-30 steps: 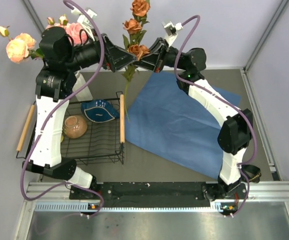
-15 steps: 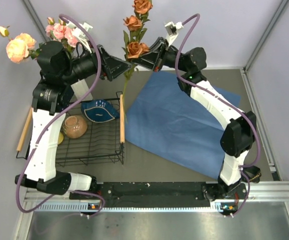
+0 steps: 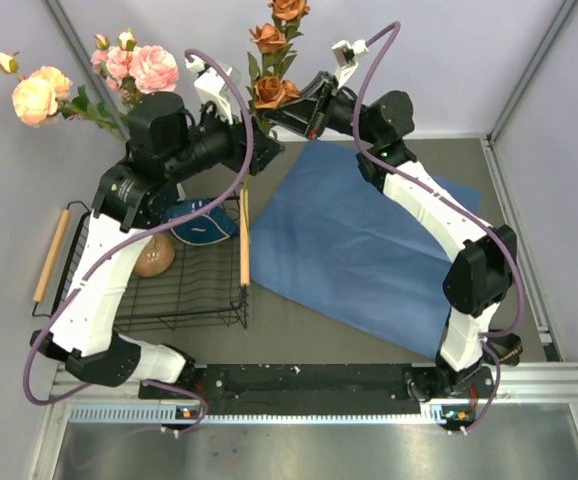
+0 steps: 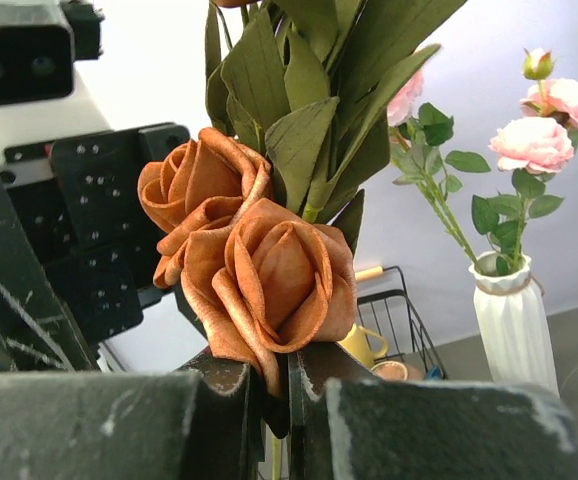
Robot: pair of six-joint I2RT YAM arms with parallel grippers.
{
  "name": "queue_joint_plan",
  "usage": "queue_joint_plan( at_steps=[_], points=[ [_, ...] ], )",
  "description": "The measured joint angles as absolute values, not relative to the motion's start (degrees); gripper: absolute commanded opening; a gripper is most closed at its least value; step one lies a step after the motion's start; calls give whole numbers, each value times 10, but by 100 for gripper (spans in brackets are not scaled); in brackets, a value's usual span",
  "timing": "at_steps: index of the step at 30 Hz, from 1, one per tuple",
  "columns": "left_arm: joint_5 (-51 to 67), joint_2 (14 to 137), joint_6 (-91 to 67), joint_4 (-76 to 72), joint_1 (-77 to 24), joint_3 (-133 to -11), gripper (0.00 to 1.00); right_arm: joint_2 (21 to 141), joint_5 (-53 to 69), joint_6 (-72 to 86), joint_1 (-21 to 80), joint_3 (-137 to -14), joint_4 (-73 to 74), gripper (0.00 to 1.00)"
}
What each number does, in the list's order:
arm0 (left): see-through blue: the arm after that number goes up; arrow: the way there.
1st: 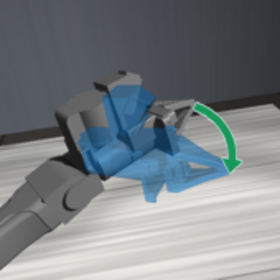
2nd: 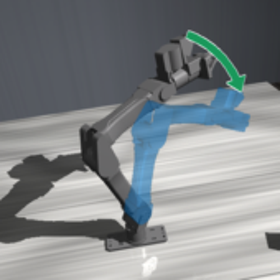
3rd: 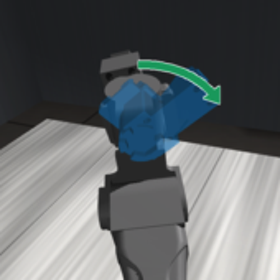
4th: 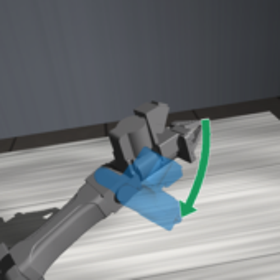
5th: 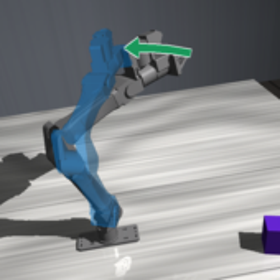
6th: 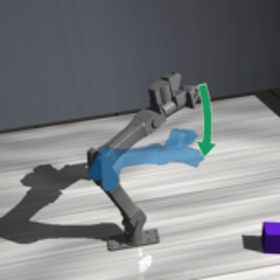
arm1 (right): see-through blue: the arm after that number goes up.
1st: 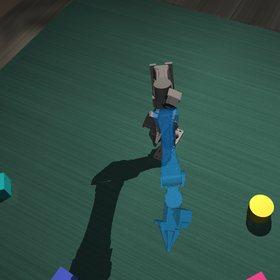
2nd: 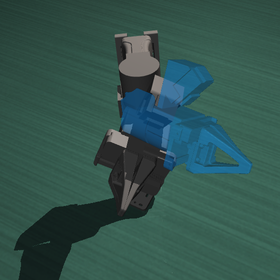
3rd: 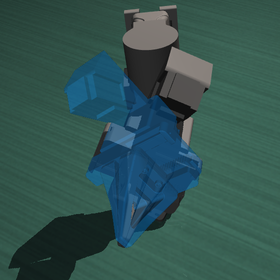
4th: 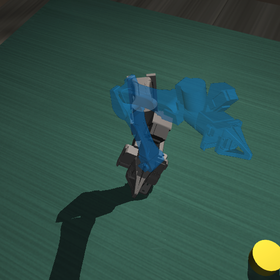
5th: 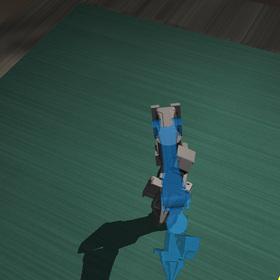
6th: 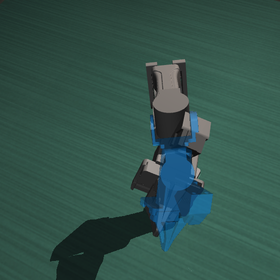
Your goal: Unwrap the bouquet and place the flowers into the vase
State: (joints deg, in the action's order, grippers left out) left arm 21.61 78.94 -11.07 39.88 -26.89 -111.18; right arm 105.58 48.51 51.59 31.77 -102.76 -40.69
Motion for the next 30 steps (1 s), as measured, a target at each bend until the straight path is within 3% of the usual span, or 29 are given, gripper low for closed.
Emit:
queue_joint_plan(
  at_steps=[4,6,12,18,25,30],
  points=[
    [96,781,-93,410,-317,-1106,77,1041,443,500,318,-1027,-347,0],
    [12,767,-92,408,-351,-1094,76,1029,402,495,320,-1027,-305,0],
    [-191,761,-35,389,-461,-1086,59,994,252,495,342,-1049,-123,0],
    [-319,800,49,346,-495,-1086,48,983,122,484,388,-1086,24,0],
    [-430,878,160,335,-527,-1125,40,967,42,481,404,-1089,92,0],
    [-460,922,178,362,-527,-1177,44,963,12,484,401,-1089,108,0]
  ],
)
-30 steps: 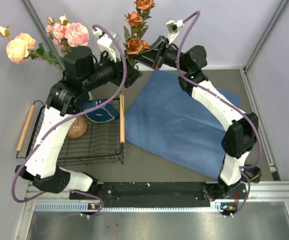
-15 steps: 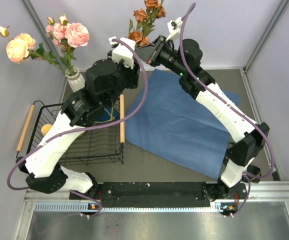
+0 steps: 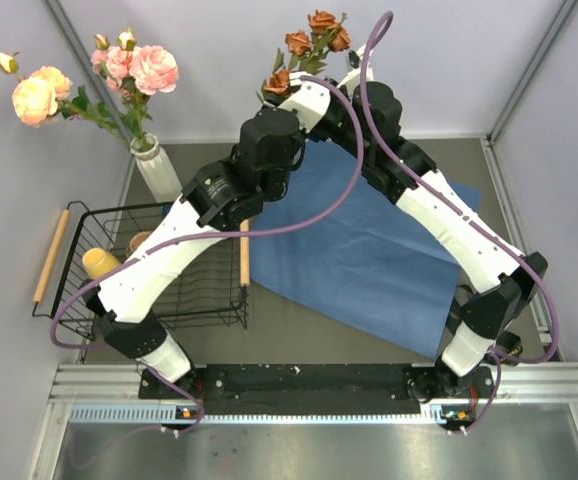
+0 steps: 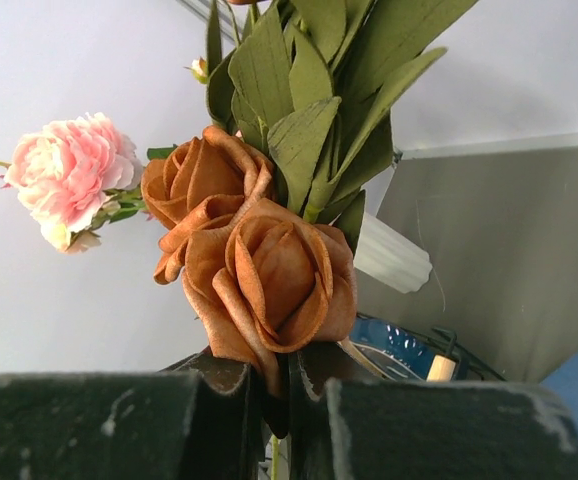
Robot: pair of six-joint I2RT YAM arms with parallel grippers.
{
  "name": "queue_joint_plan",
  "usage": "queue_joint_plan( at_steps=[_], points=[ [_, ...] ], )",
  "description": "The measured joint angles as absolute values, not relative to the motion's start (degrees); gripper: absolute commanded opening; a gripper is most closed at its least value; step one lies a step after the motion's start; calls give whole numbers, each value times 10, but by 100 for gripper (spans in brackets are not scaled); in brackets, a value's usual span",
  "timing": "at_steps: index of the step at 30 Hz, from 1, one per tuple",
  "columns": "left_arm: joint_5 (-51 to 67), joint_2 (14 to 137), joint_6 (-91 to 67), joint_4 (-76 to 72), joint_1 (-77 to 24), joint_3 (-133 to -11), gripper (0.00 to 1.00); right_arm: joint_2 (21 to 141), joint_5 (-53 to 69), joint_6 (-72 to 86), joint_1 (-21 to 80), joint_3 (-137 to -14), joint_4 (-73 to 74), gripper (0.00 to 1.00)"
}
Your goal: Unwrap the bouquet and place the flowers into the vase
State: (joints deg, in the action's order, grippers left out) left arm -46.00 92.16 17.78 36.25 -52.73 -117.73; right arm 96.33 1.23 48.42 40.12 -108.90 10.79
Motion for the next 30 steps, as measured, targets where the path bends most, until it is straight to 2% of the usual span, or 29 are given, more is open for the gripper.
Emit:
queue_joint_plan(
  at_steps=[4,8,10,17,24,30],
  points=[
    [-464,934,175,395,-527,-1210,52,962,11,493,401,-1089,110,0],
    [-470,956,164,437,-522,-1257,65,957,6,502,401,-1089,118,0],
    [-469,967,155,458,-518,-1279,67,956,2,512,401,-1089,122,0],
    [-426,971,119,508,-505,-1295,52,955,-2,561,402,-1089,144,0],
    [-396,970,119,526,-502,-1275,52,955,-10,603,402,-1089,168,0],
    [-390,971,122,543,-499,-1273,42,954,-10,616,403,-1090,178,0]
  ],
)
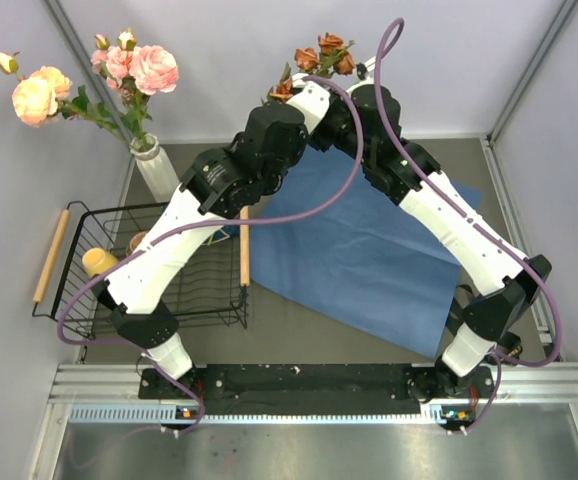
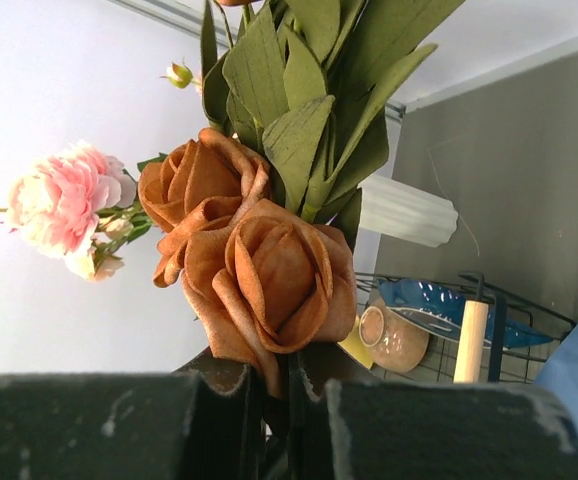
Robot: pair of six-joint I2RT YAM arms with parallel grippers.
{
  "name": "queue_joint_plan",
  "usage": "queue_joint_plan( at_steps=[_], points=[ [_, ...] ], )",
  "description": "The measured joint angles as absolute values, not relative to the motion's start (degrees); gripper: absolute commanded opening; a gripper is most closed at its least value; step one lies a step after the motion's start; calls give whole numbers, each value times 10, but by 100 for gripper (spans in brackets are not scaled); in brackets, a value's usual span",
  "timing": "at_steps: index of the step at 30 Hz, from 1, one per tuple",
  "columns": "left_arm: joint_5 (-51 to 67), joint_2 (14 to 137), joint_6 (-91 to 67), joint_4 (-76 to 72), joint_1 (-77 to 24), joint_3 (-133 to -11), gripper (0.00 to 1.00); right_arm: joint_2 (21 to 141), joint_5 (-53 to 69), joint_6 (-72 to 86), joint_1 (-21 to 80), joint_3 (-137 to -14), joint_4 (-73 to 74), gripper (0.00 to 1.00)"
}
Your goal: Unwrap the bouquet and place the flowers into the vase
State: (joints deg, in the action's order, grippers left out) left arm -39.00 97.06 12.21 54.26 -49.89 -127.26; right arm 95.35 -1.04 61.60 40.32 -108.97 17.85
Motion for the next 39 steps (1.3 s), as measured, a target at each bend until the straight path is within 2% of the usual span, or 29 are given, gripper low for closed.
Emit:
queue_joint_plan(
  at_steps=[2,3,5,6,11,12,15,16,17,19,20,21,25,26,27,30,33,39],
  points=[
    [-391,971,124,541,-499,-1272,41,953,-10,617,403,-1090,182,0],
    [-395,971,128,539,-498,-1271,35,953,-10,618,403,-1090,183,0],
    [-403,971,136,535,-498,-1266,31,953,-10,618,403,-1090,183,0],
    [-408,971,143,532,-498,-1263,25,953,-11,618,403,-1090,185,0],
    [-426,970,166,520,-498,-1250,19,953,-14,620,403,-1090,190,0],
    [-429,970,171,512,-498,-1246,13,953,-16,621,403,-1090,190,0],
    [-441,962,189,473,-500,-1214,7,953,-20,621,401,-1090,191,1],
    [-446,956,197,457,-501,-1199,5,953,-21,621,400,-1090,193,4],
    [-449,950,205,440,-501,-1184,1,953,-21,621,400,-1090,194,15],
    [-452,935,224,402,-501,-1148,0,953,-21,621,400,-1090,194,27],
    [-456,925,234,378,-501,-1126,0,953,-18,620,399,-1090,195,39],
    [-458,915,243,358,-501,-1106,0,953,-14,618,399,-1090,195,44],
    [-461,853,302,256,-494,-975,0,942,25,611,381,-1076,178,58],
    [-449,839,312,227,-490,-946,0,934,36,607,370,-1064,170,68],
    [-443,827,320,209,-486,-924,0,925,52,606,356,-1051,161,74],
    [-403,790,338,150,-451,-861,0,894,87,600,309,-1007,122,81],
    [-333,740,356,98,-393,-785,0,853,123,582,266,-960,83,81],
    [-138,701,360,47,-272,-768,0,773,173,550,214,-894,32,80]
  ],
)
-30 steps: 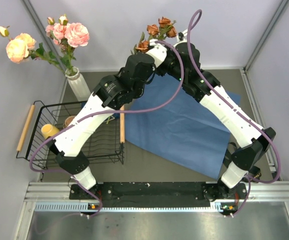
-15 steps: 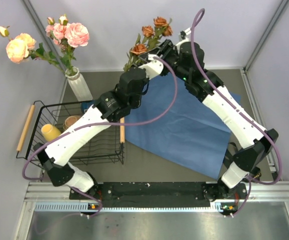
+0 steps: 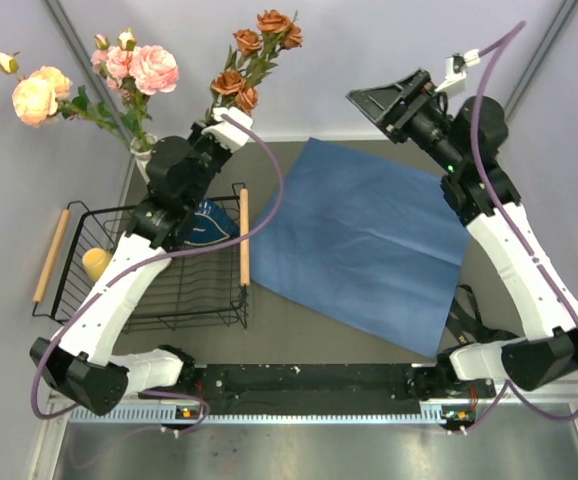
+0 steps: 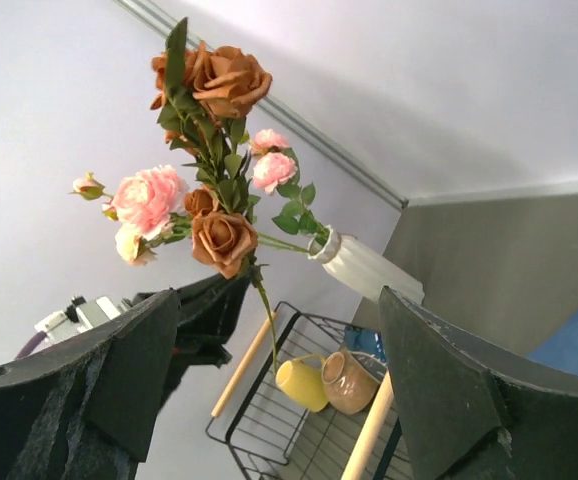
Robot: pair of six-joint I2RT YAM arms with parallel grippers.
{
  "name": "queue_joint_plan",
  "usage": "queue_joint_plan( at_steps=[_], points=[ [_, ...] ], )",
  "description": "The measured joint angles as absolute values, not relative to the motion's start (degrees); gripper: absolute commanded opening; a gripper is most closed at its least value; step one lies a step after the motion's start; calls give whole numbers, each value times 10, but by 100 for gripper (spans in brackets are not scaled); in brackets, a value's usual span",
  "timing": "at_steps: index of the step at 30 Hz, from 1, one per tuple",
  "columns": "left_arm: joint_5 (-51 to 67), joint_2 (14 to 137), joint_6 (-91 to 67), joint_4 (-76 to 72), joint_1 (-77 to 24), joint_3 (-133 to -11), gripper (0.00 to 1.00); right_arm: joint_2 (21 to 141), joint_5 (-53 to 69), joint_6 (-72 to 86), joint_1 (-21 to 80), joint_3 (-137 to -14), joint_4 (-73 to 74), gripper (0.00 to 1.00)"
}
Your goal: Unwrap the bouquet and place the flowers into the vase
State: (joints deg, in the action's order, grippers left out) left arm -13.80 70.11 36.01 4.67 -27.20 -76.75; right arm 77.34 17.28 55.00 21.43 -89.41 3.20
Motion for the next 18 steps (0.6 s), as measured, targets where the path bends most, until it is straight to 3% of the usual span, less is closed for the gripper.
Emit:
queue_joint_plan(
  at_steps=[8,18],
  points=[
    [122,728,392,56,-173,-812,0,719,190,509,193,-858,3,80],
    [311,844,485,103,-103,-909,0,747,228,494,193,-851,0,79]
  ],
)
